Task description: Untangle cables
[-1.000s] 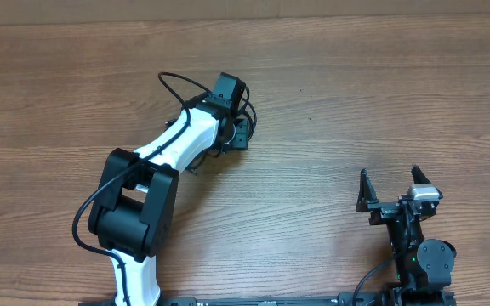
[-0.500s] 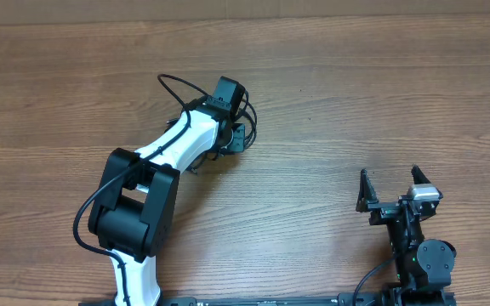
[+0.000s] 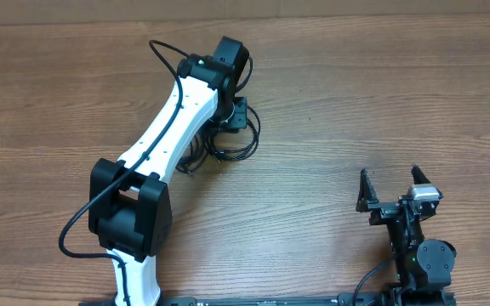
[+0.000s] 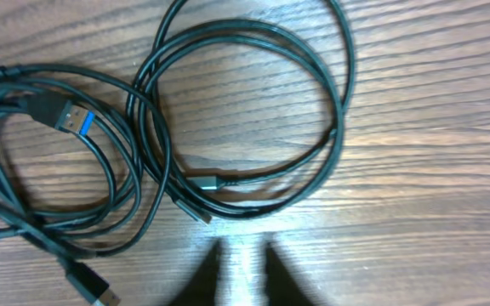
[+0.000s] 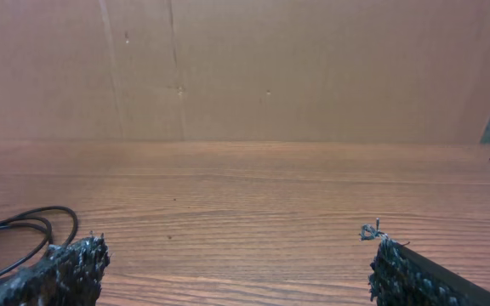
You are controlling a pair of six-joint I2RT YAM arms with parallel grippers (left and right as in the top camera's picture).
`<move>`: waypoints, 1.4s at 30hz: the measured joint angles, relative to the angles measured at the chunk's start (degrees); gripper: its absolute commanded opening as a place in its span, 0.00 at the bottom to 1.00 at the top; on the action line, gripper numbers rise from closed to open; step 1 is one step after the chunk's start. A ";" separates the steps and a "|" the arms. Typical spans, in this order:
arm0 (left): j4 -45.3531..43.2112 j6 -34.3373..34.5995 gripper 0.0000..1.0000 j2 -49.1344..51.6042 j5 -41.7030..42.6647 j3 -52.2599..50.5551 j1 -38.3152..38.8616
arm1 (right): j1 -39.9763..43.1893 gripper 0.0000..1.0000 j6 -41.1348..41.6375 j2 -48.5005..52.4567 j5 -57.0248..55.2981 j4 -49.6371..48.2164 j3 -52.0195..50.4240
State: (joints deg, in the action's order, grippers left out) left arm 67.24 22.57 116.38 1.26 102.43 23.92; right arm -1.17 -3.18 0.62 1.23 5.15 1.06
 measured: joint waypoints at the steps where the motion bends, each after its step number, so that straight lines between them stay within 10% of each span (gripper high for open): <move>1: 0.50 0.00 0.72 0.00 0.17 0.24 0.00 | 0.00 1.00 0.00 0.00 0.00 0.02 0.00; 5: 3.63 0.46 1.00 0.00 0.74 0.28 0.00 | 0.00 1.00 0.00 0.00 -0.02 0.02 0.00; 24: 5.92 1.77 1.00 0.00 4.55 0.28 0.57 | 0.00 1.00 0.04 0.00 2.21 -3.30 0.00; 35: 6.10 3.69 1.00 0.00 6.36 0.28 3.89 | -0.04 1.00 0.17 0.00 58.73 -12.66 0.00; 42: 6.49 4.09 1.00 0.00 6.78 0.28 4.61 | -0.04 1.00 5.86 0.00 68.35 -28.57 0.00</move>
State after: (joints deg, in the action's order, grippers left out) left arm 73.73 26.65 116.38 8.03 102.72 28.53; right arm -1.21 2.68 0.62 69.58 -23.42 1.06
